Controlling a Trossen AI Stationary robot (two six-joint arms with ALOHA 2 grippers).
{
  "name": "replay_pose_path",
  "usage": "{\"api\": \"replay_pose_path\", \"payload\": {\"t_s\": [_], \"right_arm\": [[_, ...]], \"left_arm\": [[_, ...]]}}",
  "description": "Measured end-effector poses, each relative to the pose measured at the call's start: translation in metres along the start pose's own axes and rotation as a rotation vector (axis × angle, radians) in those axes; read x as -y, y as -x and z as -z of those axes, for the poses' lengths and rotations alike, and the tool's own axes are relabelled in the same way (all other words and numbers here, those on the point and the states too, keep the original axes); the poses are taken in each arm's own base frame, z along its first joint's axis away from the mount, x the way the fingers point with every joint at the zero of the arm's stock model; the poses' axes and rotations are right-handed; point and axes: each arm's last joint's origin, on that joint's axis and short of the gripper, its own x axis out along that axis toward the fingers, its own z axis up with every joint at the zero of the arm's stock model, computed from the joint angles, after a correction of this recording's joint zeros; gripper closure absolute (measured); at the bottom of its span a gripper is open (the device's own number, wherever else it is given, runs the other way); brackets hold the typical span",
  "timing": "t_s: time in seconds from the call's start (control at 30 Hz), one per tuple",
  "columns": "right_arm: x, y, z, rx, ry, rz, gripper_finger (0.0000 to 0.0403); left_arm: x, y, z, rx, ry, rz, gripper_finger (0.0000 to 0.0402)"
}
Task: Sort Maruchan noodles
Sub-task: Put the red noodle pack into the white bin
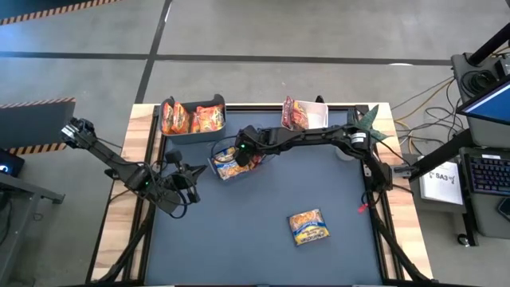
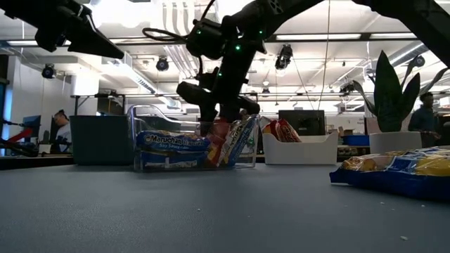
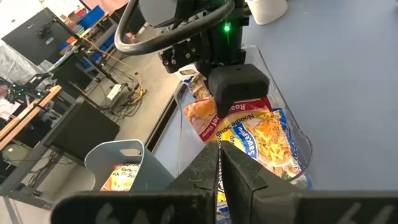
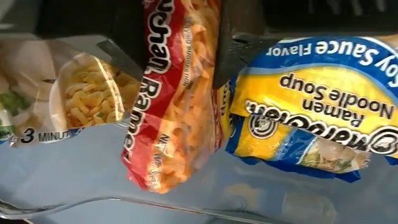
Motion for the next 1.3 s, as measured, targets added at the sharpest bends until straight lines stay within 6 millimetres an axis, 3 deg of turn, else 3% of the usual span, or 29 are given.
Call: {"api": "replay_pose_path", "payload": {"t_s": [0.3, 0.67, 0.8, 1.0, 1.17, 1.3], "right_arm": [[0.0, 0.015, -0.007, 0.02, -0.009, -0.03, 0.0324], [0.012, 0.089, -0.031, 0.164, 0.015, -0.088, 0.0325], [0.031, 0.12, -0.037, 0.203, 0.016, 0.004, 0.0326], [0.077, 0.155, -0.034, 0.171, -0.082, 0.276, 0.0326], [0.115, 0.158, -0.028, 0.089, -0.19, 0.532, 0.0327], [0.131, 0.142, -0.029, 0.051, -0.231, 0.622, 0.0326]], "left_arm": [[0.0, 0.0, 0.0, 0.0, 0.0, 0.0, 0.0402], [0.0, 0.0, 0.0, 0.0, 0.0, 0.0, 0.0402], [0.0, 0.0, 0.0, 0.001, 0.001, 0.0, 0.0402], [0.0, 0.0, 0.0, 0.002, 0.003, 0.0, 0.0402], [0.0, 0.0, 0.0, 0.002, 0.004, 0.0, 0.0402], [0.0, 0.0, 0.0, 0.002, 0.004, 0.0, 0.0402]]}}
